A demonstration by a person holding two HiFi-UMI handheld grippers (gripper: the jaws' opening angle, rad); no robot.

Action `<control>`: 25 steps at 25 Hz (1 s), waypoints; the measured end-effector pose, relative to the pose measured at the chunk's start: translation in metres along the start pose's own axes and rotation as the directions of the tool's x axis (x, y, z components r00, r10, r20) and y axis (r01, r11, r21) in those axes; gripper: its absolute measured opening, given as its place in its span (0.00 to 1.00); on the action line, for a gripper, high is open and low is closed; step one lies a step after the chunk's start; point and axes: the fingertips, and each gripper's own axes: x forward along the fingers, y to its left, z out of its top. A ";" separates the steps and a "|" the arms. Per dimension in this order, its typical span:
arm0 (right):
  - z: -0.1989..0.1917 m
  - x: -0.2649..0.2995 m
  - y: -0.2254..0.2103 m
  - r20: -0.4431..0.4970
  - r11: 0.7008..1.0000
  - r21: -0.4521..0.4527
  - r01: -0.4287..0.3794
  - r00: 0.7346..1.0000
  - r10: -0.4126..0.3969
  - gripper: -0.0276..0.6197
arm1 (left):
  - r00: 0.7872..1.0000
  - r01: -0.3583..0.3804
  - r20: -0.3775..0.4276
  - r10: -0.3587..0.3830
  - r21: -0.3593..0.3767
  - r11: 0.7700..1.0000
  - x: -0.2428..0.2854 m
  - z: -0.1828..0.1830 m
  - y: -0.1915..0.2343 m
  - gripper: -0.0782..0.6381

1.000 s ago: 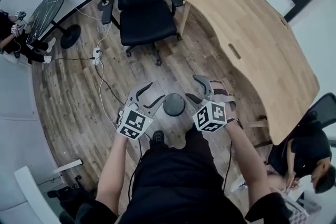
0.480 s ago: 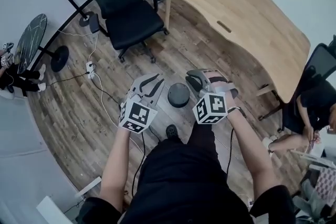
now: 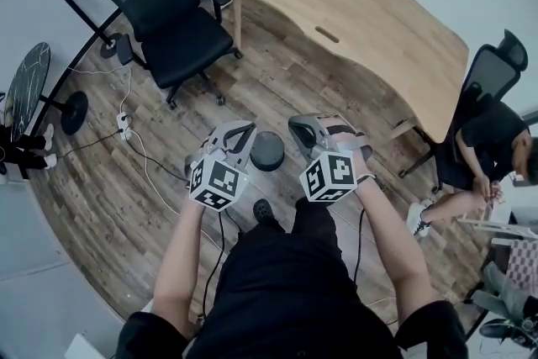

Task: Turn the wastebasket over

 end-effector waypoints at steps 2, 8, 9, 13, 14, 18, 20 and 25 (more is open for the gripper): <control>-0.007 -0.003 0.002 -0.008 1.000 0.019 -0.021 1.000 0.021 0.09 | 1.000 0.001 -0.011 -0.001 -0.004 1.000 0.006 0.003 -0.003 0.13; -0.013 -0.008 0.018 -0.001 0.985 0.133 -0.113 0.993 0.114 0.09 | 0.999 0.003 -0.053 -0.006 -0.046 0.999 0.016 0.005 -0.008 0.13; -0.014 -0.008 0.019 0.003 0.980 0.156 -0.123 0.992 0.124 0.09 | 0.998 0.002 -0.055 -0.005 -0.057 0.998 0.016 0.005 -0.008 0.13; -0.013 -0.005 0.012 0.020 0.967 0.223 -0.123 0.992 0.122 0.09 | 0.997 0.001 -0.076 -0.007 -0.075 0.997 0.018 0.001 -0.006 0.13; -0.012 -0.004 0.011 0.023 0.965 0.231 -0.120 0.993 0.118 0.09 | 0.997 0.003 -0.080 -0.010 -0.079 0.997 0.018 -0.001 -0.006 0.13; -0.008 -0.002 0.008 0.025 0.965 0.241 -0.102 0.995 0.099 0.09 | 0.996 -0.003 -0.085 -0.006 -0.100 0.995 0.011 -0.007 -0.005 0.13; -0.005 -0.001 0.007 0.024 0.966 0.241 -0.094 0.996 0.091 0.09 | 0.997 -0.008 -0.080 -0.002 -0.120 0.993 0.008 -0.009 -0.003 0.13; -0.006 -0.004 0.013 0.031 0.959 0.269 -0.092 0.996 0.087 0.09 | 0.998 0.005 -0.065 -0.016 -0.163 0.987 0.002 -0.011 -0.005 0.13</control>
